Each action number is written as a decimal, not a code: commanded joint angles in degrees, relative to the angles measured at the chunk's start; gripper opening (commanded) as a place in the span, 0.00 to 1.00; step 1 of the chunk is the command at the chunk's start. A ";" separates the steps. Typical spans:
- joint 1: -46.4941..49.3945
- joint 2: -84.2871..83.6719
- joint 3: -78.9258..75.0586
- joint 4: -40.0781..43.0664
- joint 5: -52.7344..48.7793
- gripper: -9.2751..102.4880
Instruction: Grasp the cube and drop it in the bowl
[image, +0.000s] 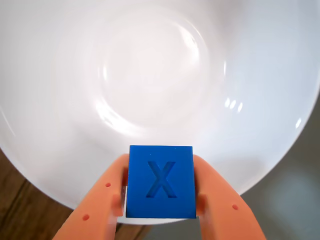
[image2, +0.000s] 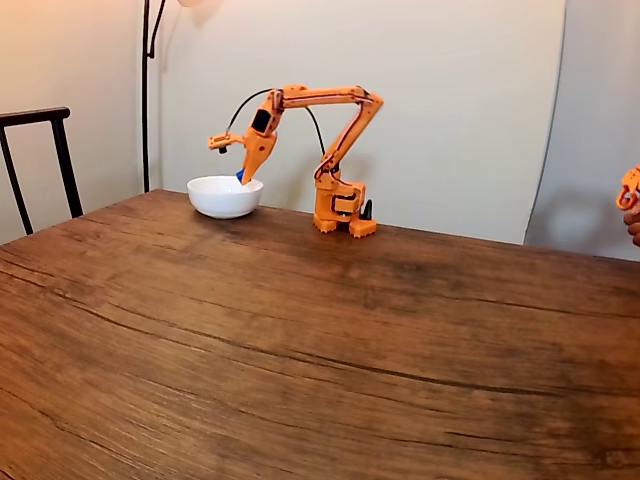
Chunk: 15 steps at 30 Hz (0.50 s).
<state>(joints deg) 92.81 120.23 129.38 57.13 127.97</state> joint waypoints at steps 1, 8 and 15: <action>0.35 -3.16 -5.19 -0.44 0.79 0.20; -0.44 -6.94 -8.53 0.35 0.79 0.37; -2.46 -6.59 -10.46 4.31 0.79 0.37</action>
<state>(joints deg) 91.49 113.29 122.17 59.06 128.67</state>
